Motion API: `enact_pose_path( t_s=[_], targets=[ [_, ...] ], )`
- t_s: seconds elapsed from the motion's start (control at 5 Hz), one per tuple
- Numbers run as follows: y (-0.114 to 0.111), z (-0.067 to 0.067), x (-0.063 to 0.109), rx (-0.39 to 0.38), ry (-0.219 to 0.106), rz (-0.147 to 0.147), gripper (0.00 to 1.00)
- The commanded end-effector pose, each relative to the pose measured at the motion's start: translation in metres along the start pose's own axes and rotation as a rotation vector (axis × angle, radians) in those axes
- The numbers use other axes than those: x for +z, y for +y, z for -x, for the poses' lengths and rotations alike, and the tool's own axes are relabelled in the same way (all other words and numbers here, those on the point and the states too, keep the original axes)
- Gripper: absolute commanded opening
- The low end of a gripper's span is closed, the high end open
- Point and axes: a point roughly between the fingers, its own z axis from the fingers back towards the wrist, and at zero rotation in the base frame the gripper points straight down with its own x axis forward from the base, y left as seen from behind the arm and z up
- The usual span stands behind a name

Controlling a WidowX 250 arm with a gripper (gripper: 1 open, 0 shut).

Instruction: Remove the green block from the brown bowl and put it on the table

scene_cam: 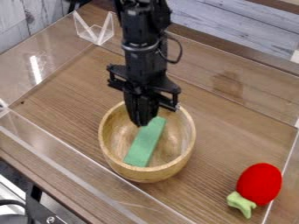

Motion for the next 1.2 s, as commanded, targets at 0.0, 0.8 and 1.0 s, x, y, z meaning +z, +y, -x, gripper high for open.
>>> enact_pose_path(
  t_s=[0.0,0.8,1.0],
  targets=[
    [-0.004,0.001,0.006,-0.015,-0.052,-0.004,1.0],
    [-0.007,0.005,-0.002,-0.044,-0.019,-0.011,1.0],
    [0.003,-0.004,-0.012,-0.036,-0.016,-0.014,1.0]
  ],
)
